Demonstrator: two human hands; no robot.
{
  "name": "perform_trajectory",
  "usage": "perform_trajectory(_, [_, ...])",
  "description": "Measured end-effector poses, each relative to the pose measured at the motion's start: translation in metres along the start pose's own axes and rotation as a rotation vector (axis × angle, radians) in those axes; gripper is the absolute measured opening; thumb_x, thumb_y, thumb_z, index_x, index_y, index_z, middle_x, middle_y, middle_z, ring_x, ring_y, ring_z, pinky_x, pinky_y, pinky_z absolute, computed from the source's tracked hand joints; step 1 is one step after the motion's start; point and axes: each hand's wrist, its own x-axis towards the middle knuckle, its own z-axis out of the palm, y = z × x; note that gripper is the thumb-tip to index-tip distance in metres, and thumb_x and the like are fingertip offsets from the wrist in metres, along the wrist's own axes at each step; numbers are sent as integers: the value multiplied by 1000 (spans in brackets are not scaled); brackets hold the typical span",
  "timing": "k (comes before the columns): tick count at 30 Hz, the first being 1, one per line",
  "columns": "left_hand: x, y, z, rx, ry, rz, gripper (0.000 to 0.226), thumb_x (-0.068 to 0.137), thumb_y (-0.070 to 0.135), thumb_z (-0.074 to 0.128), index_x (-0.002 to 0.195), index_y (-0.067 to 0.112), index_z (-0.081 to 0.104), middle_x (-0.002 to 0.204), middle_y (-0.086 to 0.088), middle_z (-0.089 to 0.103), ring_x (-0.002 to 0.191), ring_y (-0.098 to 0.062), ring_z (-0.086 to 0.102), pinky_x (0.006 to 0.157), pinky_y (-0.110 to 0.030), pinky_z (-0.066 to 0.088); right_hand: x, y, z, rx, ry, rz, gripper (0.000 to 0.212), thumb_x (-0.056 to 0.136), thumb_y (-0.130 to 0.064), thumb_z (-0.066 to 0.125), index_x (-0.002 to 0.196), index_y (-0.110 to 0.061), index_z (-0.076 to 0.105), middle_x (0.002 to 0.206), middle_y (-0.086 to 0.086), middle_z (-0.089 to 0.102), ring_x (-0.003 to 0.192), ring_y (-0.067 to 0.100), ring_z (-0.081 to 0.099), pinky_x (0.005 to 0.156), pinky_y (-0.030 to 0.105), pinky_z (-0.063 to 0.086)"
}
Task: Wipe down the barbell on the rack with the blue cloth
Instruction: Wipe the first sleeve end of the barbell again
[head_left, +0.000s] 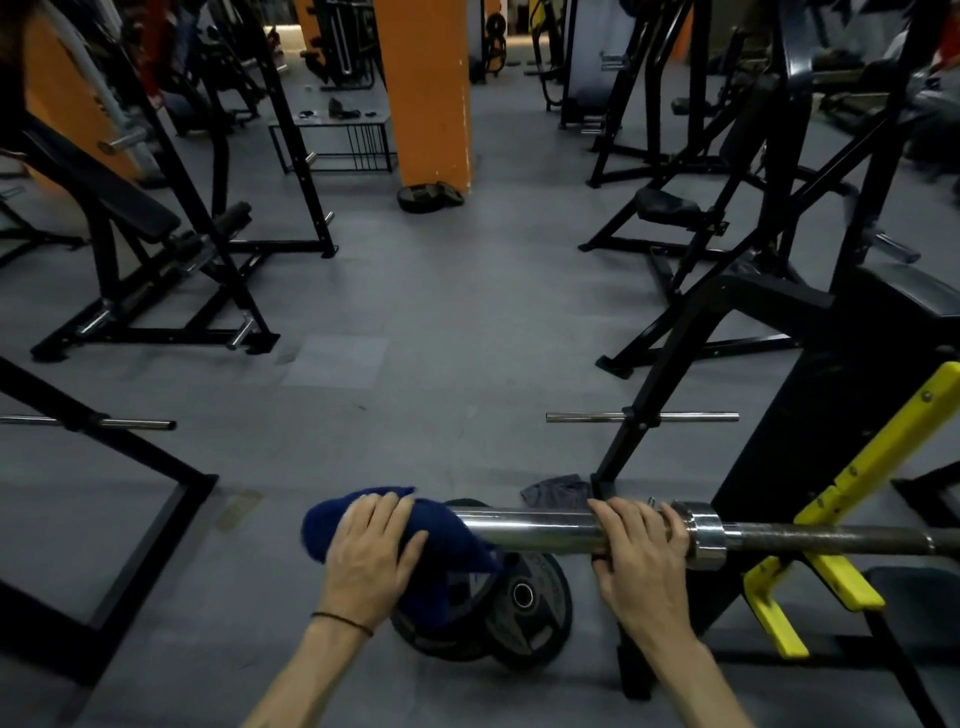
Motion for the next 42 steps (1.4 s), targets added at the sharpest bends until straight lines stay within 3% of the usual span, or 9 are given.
perform_trajectory(3, [9, 59, 5, -17, -38, -181, 34, 99, 26, 37, 102, 8, 66, 100, -11, 61, 95, -34, 56, 103, -50, 39, 1, -9, 3, -13, 30, 44, 74, 55, -9, 90, 125, -13, 67, 120, 5, 64, 116, 27, 54, 113, 62, 30])
perform_trajectory(6, [15, 149, 12, -154, -165, -30, 33, 98, 33, 42, 119, 15, 62, 115, -5, 61, 110, -27, 55, 110, -47, 36, 0, -11, 4, -23, 27, 67, 72, 54, -7, 89, 122, -12, 68, 119, 6, 64, 116, 27, 53, 114, 62, 29])
perform_trajectory(9, [15, 181, 22, -175, -154, 181, 52, 96, 39, 48, 140, 13, 53, 136, -6, 59, 126, -26, 53, 117, -45, 27, -2, -8, 2, -20, 10, 60, 72, 56, -3, 86, 124, -14, 66, 122, 6, 64, 119, 28, 55, 115, 61, 28])
perform_trajectory(13, [21, 155, 14, -68, -256, 357, 62, 96, 40, 47, 151, 11, 41, 152, -8, 48, 140, -23, 45, 121, -41, 31, -1, -9, 0, -22, -21, 79, 79, 48, -2, 84, 124, -13, 65, 121, 6, 64, 118, 29, 56, 115, 62, 28])
perform_trajectory(18, [20, 157, 11, -73, -263, 354, 64, 95, 44, 47, 150, 10, 44, 153, -10, 49, 141, -23, 45, 119, -41, 34, -1, -13, 0, -27, -72, 108, 76, 51, -6, 87, 124, -14, 65, 122, 6, 64, 119, 29, 56, 114, 62, 30])
perform_trajectory(25, [21, 112, 13, -121, -195, 264, 57, 97, 56, 49, 135, 15, 57, 122, -2, 63, 113, -22, 60, 113, -41, 43, 0, -13, -5, -24, -79, 126, 72, 56, -7, 88, 124, -15, 67, 122, 4, 65, 119, 29, 58, 116, 59, 29])
perform_trajectory(34, [3, -9, 6, 9, -61, 167, 49, 98, 51, 43, 123, 15, 65, 107, -5, 62, 97, -28, 58, 107, -49, 38, 1, -19, -3, -43, -18, 130, 68, 57, -7, 89, 123, -12, 68, 119, 6, 65, 118, 30, 58, 118, 58, 26])
perform_trajectory(40, [8, -17, 6, -255, -27, 25, 32, 105, 35, 33, 102, 18, 61, 93, -1, 61, 85, -23, 52, 79, -37, 41, 1, -20, -4, -53, -15, 140, 70, 55, -6, 89, 122, -12, 68, 118, 6, 65, 117, 29, 56, 119, 58, 25])
perform_trajectory(42, [15, -21, 4, -481, -78, -203, 24, 103, 30, 34, 88, 26, 52, 84, 5, 55, 78, -19, 53, 72, -37, 43, 1, -22, -4, -59, -10, 144, 71, 54, -6, 90, 121, -11, 68, 118, 7, 65, 117, 30, 55, 118, 59, 25])
